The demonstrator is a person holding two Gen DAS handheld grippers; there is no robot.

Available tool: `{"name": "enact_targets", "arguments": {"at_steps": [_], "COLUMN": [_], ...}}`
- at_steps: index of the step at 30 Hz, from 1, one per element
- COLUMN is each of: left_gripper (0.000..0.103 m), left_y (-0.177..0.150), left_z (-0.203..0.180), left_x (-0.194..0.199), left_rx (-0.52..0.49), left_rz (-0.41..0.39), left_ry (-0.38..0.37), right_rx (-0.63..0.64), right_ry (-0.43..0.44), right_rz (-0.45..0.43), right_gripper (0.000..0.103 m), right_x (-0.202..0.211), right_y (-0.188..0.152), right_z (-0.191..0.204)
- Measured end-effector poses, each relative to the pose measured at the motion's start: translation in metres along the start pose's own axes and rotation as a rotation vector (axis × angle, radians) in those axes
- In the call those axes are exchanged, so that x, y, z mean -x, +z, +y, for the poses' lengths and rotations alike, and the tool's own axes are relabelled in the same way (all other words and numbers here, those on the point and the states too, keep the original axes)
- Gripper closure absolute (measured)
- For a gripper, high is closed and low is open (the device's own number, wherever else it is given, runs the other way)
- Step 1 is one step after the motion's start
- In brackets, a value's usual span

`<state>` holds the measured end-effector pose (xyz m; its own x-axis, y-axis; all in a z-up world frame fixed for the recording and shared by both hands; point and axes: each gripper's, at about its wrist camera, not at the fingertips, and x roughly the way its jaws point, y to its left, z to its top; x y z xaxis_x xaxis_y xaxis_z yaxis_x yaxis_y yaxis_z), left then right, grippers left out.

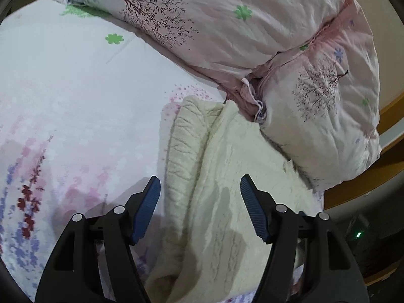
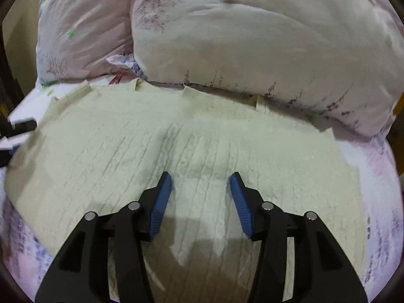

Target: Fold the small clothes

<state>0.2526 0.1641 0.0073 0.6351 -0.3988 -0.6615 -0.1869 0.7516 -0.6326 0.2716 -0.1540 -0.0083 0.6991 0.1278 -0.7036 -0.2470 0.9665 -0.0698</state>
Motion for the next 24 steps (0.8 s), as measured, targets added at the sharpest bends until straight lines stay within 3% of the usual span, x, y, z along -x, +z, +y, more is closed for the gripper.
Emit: {"name": "enact_targets", "arguments": {"at_steps": [14, 17, 19, 24], "left_gripper": [0.050, 0.062, 0.078, 0.083], "left_y": [0.006, 0.005, 0.005, 0.009], "left_z": [-0.009, -0.011, -0.012, -0.030], "left_x": [-0.021, -0.026, -0.030, -0.020], "left_rx": [0.057, 0.064, 0.078, 0.040], "left_rz": [0.032, 0.052, 0.068, 0.030], "left_ry": [-0.055, -0.064, -0.086, -0.138], "right_rx": [-0.021, -0.021, -0.022, -0.022], "right_ry": [0.029, 0.031, 0.033, 0.036], "right_rz": [0.003, 0.001, 0.000, 0.000], "right_gripper": [0.053, 0.053, 0.053, 0.053], "right_x": [-0.003, -0.004, -0.003, -0.003], "right_y": [0.000, 0.000, -0.001, -0.001], "right_z": [-0.003, -0.002, -0.003, -0.004]}}
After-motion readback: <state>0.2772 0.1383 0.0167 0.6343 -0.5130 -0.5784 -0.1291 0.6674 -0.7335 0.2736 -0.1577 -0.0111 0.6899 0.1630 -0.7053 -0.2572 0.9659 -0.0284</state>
